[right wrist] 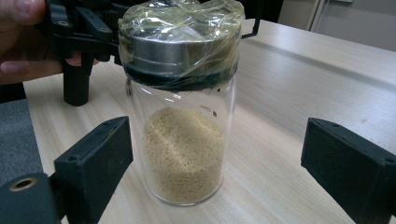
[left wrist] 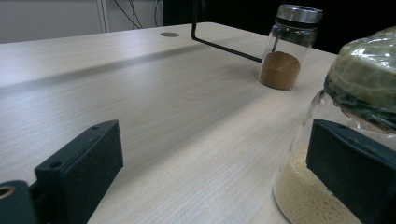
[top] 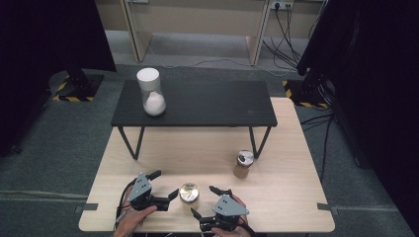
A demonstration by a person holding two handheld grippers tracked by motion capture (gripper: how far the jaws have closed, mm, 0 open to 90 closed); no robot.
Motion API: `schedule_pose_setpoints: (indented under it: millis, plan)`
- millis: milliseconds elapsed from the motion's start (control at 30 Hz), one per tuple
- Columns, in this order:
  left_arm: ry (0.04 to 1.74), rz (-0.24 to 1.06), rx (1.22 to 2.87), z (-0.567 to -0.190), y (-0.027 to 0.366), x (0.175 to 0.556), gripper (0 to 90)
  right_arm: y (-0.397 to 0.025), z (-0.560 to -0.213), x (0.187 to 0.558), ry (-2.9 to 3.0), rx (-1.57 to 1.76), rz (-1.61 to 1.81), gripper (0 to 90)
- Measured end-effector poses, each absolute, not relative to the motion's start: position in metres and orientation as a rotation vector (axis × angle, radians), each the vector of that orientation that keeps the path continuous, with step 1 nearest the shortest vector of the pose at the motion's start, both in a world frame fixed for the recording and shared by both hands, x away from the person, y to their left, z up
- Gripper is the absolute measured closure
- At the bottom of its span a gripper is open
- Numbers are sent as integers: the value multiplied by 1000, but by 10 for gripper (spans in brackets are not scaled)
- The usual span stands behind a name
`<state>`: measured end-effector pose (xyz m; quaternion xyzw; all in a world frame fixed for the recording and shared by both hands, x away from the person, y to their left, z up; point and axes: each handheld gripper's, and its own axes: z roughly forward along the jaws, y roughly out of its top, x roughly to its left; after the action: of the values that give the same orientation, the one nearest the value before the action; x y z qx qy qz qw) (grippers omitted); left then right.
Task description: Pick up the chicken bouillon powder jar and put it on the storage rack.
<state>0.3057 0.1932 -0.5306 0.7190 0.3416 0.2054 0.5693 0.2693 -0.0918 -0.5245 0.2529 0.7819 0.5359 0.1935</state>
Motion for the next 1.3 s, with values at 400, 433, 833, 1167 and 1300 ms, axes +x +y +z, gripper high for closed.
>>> schedule_pose_setpoints:
  millis: [400,433,833,1167,1300]
  plan:
    - [803,485,1686,-531,193,306,32,-90,-523,271,2193,708,1518,92]
    - [803,486,1686,-531,193,306,32,-89,-523,271,2195,708,1521,92]
    - [803,487,1684,-530,194,306,32,-78,-524,273,2218,690,1528,94]
    - [806,486,1683,-530,194,306,32,-73,-524,277,2227,695,1539,104]
    - [806,486,1683,-530,194,306,32,-72,-525,278,2232,698,1539,115]
